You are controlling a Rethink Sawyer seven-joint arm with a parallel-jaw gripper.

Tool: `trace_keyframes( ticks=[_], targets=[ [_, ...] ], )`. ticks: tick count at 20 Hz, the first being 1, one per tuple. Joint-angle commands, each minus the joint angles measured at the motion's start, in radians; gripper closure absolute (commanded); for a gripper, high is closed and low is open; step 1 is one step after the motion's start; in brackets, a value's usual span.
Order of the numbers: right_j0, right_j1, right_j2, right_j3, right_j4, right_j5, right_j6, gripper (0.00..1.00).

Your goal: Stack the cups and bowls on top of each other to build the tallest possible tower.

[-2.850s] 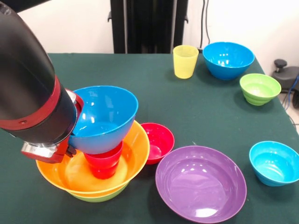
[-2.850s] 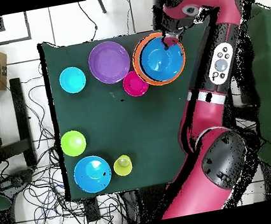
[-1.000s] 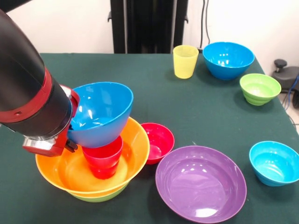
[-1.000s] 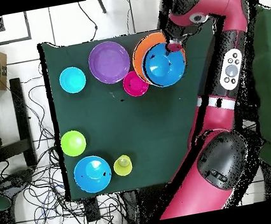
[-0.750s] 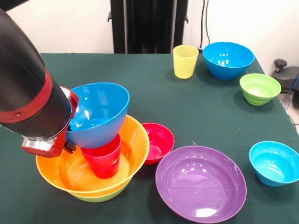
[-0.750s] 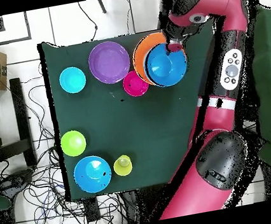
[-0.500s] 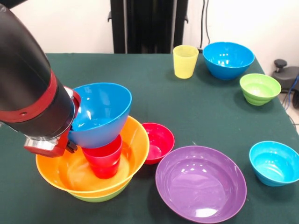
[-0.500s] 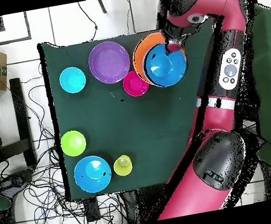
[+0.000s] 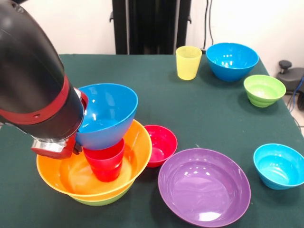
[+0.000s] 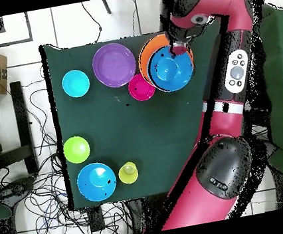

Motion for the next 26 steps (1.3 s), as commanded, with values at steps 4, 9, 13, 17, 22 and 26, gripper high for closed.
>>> trace_keyframes(
  ticks=[4,9,13,17,22,26],
  targets=[
    [0.062,0.019,-0.09,-0.008,-0.031,-0.029,0.157,1.0],
    [0.072,0.012,-0.078,-0.025,-0.052,-0.016,0.142,1.0],
    [0.078,0.01,-0.069,-0.037,-0.065,-0.009,0.133,1.0],
    [0.087,0.009,-0.047,-0.062,-0.095,0.006,0.112,1.0],
    [0.103,0.008,0.0,-0.103,-0.157,0.029,0.079,1.0],
    [0.109,0.01,0.049,-0.129,-0.217,0.04,0.05,1.0]
  ],
)
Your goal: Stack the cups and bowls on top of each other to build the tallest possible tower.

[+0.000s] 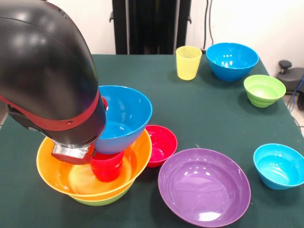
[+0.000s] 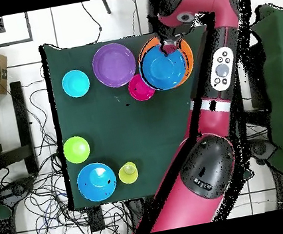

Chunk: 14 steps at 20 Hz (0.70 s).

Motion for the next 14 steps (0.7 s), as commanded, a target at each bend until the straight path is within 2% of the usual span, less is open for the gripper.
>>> trace_keyframes(
  ticks=[1,9,14],
  targets=[
    [0.043,0.015,0.06,-0.082,-0.184,0.042,0.041,1.0],
    [0.037,0.01,0.163,-0.105,-0.323,0.079,-0.019,1.0],
    [0.031,0.015,0.198,-0.1,-0.356,0.083,-0.018,1.0]
  ],
)
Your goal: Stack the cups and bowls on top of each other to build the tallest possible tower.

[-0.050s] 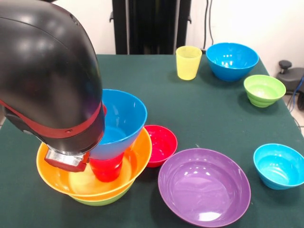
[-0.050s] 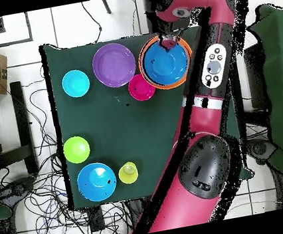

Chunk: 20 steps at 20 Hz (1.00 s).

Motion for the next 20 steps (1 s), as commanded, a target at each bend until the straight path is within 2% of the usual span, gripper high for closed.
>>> trace_keyframes(
  ticks=[1,12,13,16,20],
  targets=[
    [0.02,0.014,0.07,-0.047,-0.151,0.07,-0.016,1.0],
    [0.004,0.024,0.047,-0.013,-0.084,0.092,0.044,1.0],
    [0.007,0.014,0.025,-0.007,-0.114,0.108,0.014,0.0],
    [0.001,0.022,0.035,-0.011,-0.097,0.111,0.04,0.0],
    [-0.008,0.016,0.002,0.006,-0.086,0.112,0.033,0.0]
  ],
)
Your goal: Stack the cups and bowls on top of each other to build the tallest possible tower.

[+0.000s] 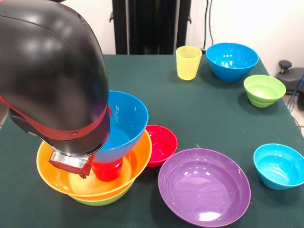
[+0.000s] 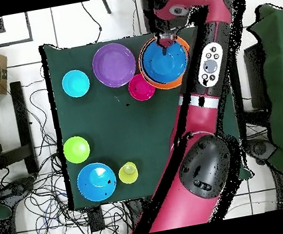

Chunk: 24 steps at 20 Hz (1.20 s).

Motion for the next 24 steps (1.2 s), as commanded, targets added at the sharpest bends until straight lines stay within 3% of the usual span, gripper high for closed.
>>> trace_keyframes(
  ticks=[1,15,24],
  targets=[
    [-0.009,0.011,-0.054,0.011,-0.037,0.099,0.035,0.0],
    [-0.026,-0.033,-0.141,0.06,0.018,0.126,0.038,0.0],
    [-0.004,-0.088,-0.094,0.019,-0.083,0.232,-0.036,0.0]
  ],
)
